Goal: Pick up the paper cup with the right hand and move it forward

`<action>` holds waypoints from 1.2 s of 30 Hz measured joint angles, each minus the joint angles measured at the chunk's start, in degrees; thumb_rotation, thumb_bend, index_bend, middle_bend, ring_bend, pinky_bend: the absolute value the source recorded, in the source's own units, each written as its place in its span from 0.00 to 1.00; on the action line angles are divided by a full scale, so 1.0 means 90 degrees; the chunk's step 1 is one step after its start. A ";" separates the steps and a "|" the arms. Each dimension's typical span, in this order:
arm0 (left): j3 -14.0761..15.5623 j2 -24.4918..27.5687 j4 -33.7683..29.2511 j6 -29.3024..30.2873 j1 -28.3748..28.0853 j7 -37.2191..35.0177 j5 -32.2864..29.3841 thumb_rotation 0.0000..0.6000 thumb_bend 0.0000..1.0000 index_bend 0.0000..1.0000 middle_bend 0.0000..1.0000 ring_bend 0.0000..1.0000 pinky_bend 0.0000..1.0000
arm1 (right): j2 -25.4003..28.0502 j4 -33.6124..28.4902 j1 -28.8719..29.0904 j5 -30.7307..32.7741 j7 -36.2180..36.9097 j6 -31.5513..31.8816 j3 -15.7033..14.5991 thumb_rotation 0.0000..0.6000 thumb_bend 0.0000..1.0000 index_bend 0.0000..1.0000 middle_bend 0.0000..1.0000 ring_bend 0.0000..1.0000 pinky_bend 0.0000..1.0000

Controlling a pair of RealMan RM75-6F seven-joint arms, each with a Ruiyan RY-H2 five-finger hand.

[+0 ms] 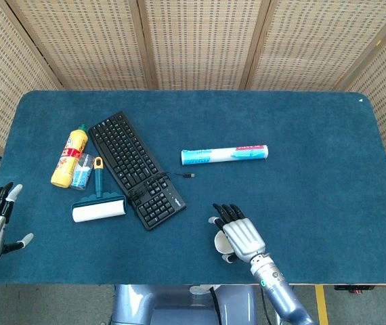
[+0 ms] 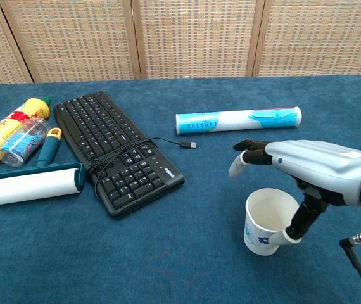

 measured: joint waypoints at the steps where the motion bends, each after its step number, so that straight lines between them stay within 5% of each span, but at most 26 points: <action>1: 0.0000 0.0001 0.0003 -0.0016 -0.0004 -0.0005 -0.0009 1.00 0.17 0.00 0.00 0.00 0.00 | -0.0012 0.0002 0.0015 0.0050 -0.0061 0.0036 0.0000 1.00 0.20 0.28 0.00 0.00 0.00; 22: 0.0037 -0.0003 -0.0020 -0.0058 -0.0028 0.0023 0.0023 1.00 0.17 0.00 0.00 0.00 0.00 | -0.0099 0.0318 0.0138 0.0289 -0.0032 0.0330 -0.0150 1.00 0.21 0.45 0.08 0.00 0.00; 36: 0.0046 -0.0016 -0.0016 -0.0052 -0.0033 0.0048 0.0039 1.00 0.17 0.00 0.00 0.00 0.00 | -0.0108 0.0438 0.0158 0.0108 0.0349 0.0429 -0.0124 1.00 0.21 0.45 0.08 0.00 0.00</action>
